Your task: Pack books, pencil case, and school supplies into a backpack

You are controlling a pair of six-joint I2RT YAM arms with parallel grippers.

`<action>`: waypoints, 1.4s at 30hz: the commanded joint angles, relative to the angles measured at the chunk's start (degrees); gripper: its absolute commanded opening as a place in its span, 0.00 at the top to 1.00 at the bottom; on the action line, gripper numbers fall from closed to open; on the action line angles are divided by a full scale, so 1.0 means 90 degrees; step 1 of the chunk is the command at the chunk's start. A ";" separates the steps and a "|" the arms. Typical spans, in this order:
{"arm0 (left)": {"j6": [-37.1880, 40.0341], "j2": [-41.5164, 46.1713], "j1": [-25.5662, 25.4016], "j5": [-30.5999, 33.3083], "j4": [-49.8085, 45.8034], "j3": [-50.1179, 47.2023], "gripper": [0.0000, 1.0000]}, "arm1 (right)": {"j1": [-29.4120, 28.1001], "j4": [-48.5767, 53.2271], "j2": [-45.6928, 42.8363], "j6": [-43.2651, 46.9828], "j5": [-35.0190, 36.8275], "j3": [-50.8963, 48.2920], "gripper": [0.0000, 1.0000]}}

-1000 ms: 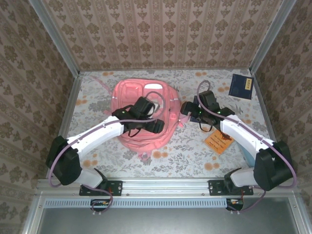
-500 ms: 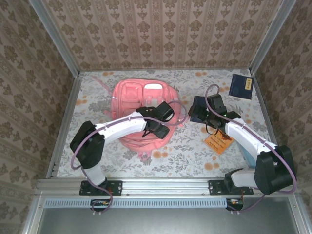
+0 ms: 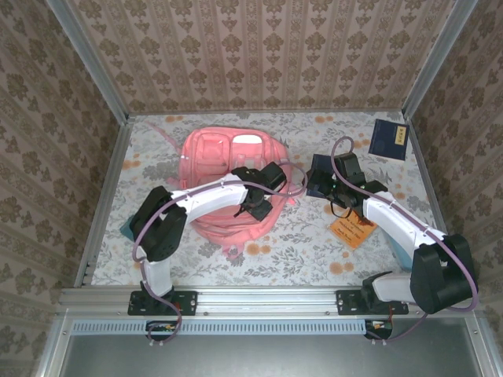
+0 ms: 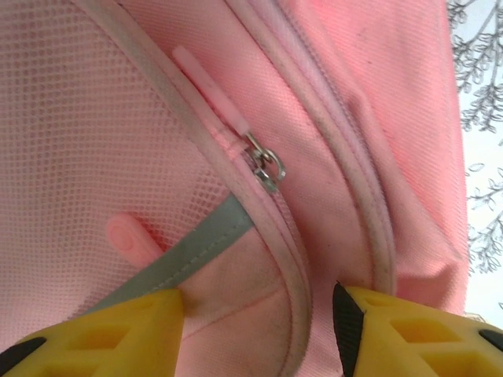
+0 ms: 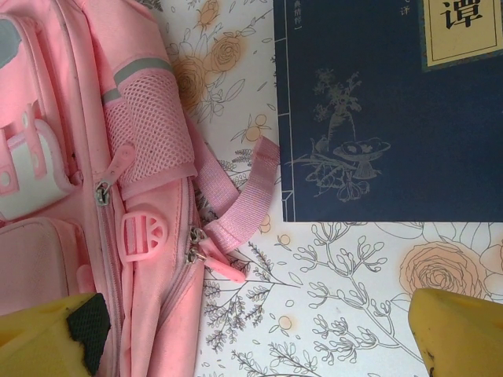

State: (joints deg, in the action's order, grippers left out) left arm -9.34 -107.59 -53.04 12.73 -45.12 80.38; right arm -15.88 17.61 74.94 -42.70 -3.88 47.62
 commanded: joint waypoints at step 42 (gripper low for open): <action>0.1312 0.3003 0.1050 0.0370 0.0990 -0.0679 0.93 | -0.0532 -0.0842 0.2459 0.4185 -0.3961 0.1405 0.51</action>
State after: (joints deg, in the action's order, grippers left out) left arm 1.37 -83.83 -44.14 14.15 -40.40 73.73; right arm -20.43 8.45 95.42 -8.73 -36.45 58.19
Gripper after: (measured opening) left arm 0.067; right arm 0.492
